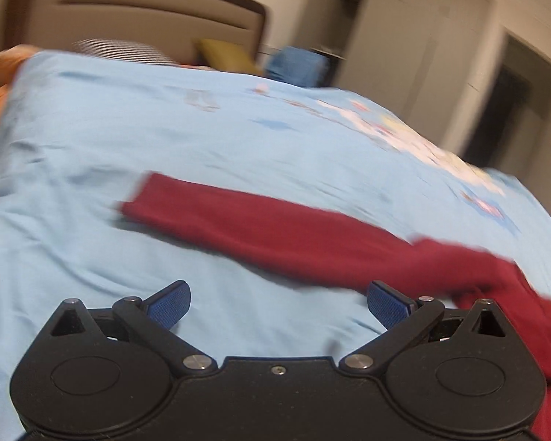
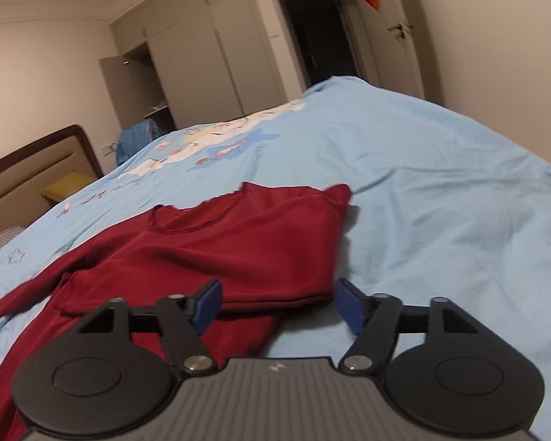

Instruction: Fold small clothes

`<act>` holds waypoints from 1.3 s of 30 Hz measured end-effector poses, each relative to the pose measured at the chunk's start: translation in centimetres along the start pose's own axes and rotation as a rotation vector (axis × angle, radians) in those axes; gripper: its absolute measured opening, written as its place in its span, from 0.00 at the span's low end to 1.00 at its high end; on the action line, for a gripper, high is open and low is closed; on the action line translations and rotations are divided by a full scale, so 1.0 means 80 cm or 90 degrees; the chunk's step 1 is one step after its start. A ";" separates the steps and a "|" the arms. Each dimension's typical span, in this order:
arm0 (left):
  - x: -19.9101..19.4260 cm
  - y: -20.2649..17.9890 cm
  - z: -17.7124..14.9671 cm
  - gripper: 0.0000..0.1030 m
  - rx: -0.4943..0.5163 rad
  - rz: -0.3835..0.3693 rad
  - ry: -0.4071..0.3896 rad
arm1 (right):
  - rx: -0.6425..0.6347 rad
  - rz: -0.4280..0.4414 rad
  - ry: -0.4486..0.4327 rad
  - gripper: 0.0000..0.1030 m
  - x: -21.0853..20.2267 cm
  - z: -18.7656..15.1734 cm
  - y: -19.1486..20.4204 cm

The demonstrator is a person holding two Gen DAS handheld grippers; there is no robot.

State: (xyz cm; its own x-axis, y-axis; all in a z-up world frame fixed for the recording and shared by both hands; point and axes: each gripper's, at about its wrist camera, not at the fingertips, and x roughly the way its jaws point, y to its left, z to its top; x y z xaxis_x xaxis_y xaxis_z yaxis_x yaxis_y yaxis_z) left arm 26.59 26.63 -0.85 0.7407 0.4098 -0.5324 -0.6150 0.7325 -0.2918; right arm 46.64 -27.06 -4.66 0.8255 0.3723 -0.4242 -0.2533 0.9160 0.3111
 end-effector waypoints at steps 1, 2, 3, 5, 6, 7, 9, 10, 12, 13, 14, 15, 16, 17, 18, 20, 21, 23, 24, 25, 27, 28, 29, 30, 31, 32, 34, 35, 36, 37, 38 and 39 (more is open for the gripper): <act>0.004 0.014 0.006 0.99 -0.023 0.003 -0.005 | -0.012 0.007 -0.002 0.84 -0.005 -0.003 0.010; 0.008 0.024 0.011 0.99 -0.045 0.007 -0.009 | -0.023 0.015 -0.002 0.88 -0.010 -0.008 0.020; 0.014 0.037 0.016 0.99 -0.073 0.013 -0.010 | -0.033 0.025 -0.001 0.89 -0.013 -0.013 0.031; 0.026 0.054 0.025 0.97 -0.125 0.014 -0.009 | -0.050 0.044 0.005 0.93 -0.018 -0.024 0.052; 0.031 0.060 0.028 0.94 -0.145 0.013 -0.011 | -0.056 0.051 0.009 0.94 -0.020 -0.031 0.062; 0.037 0.063 0.031 0.92 -0.162 0.016 -0.016 | -0.061 0.057 0.013 0.94 -0.021 -0.037 0.073; 0.045 0.064 0.037 0.79 -0.178 0.028 -0.028 | -0.072 0.068 0.024 0.95 -0.022 -0.052 0.091; 0.050 0.063 0.039 0.72 -0.181 0.037 -0.036 | -0.075 0.072 0.030 0.95 -0.022 -0.058 0.099; 0.060 0.063 0.047 0.34 -0.178 0.066 -0.041 | -0.086 0.078 0.040 0.95 -0.021 -0.069 0.113; 0.065 0.063 0.050 0.23 -0.177 0.077 -0.043 | -0.093 0.077 0.042 0.95 -0.022 -0.072 0.118; 0.070 0.065 0.054 0.08 -0.178 0.081 -0.046 | -0.101 0.077 0.042 0.96 -0.023 -0.074 0.122; 0.073 0.067 0.059 0.06 -0.175 0.076 -0.053 | -0.109 0.077 0.041 0.96 -0.024 -0.076 0.125; 0.074 0.066 0.066 0.05 -0.165 0.064 -0.066 | -0.113 0.077 0.040 0.96 -0.025 -0.076 0.127; 0.074 0.064 0.074 0.04 -0.151 0.057 -0.084 | -0.115 0.078 0.040 0.96 -0.027 -0.076 0.127; 0.071 0.059 0.084 0.04 -0.129 0.051 -0.107 | -0.115 0.079 0.041 0.96 -0.027 -0.076 0.126; 0.064 0.048 0.106 0.04 -0.077 0.034 -0.156 | -0.112 0.080 0.042 0.96 -0.028 -0.077 0.125; 0.059 0.041 0.119 0.04 -0.051 0.024 -0.183 | -0.109 0.080 0.043 0.96 -0.029 -0.078 0.123; 0.049 0.029 0.142 0.04 -0.017 0.006 -0.228 | -0.106 0.081 0.043 0.96 -0.029 -0.080 0.119; 0.044 0.022 0.153 0.04 -0.002 -0.002 -0.247 | -0.105 0.081 0.043 0.96 -0.029 -0.081 0.119; 0.040 0.015 0.162 0.04 0.015 -0.005 -0.260 | -0.104 0.081 0.043 0.96 -0.029 -0.083 0.118; 0.035 -0.001 0.175 0.04 0.051 -0.008 -0.274 | -0.101 0.082 0.044 0.97 -0.029 -0.086 0.118; 0.034 -0.010 0.178 0.04 0.068 -0.009 -0.276 | -0.100 0.082 0.045 0.97 -0.029 -0.088 0.117; 0.032 -0.018 0.180 0.04 0.081 -0.011 -0.274 | -0.098 0.084 0.046 0.97 -0.028 -0.089 0.116; 0.030 -0.025 0.180 0.04 0.093 -0.013 -0.272 | -0.097 0.085 0.045 0.97 -0.029 -0.090 0.115; 0.028 -0.033 0.181 0.04 0.103 -0.018 -0.271 | -0.094 0.086 0.045 0.97 -0.029 -0.091 0.114; 0.025 -0.042 0.182 0.04 0.109 -0.027 -0.272 | -0.092 0.089 0.043 0.97 -0.029 -0.091 0.112; 0.019 -0.062 0.183 0.04 0.116 -0.049 -0.279 | -0.084 0.096 0.040 0.97 -0.031 -0.089 0.109; 0.013 -0.073 0.184 0.04 0.118 -0.062 -0.283 | -0.080 0.099 0.038 0.97 -0.031 -0.089 0.107; 0.006 -0.086 0.184 0.04 0.120 -0.076 -0.288 | -0.077 0.102 0.035 0.97 -0.032 -0.088 0.105; -0.002 -0.100 0.185 0.04 0.124 -0.092 -0.296 | -0.074 0.104 0.031 0.97 -0.034 -0.087 0.103; -0.010 -0.118 0.186 0.04 0.131 -0.109 -0.304 | -0.071 0.106 0.028 0.97 -0.036 -0.087 0.101; -0.018 -0.136 0.185 0.04 0.139 -0.127 -0.311 | -0.068 0.108 0.025 0.97 -0.037 -0.086 0.098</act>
State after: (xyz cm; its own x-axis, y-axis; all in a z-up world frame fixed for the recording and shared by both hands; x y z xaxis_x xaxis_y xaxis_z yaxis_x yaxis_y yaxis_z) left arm 36.20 26.16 14.88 0.9079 0.4174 -0.0387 -0.4182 0.8959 -0.1500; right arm 38.71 -19.95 -6.82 0.7468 0.5264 -0.4065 -0.4407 0.8494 0.2902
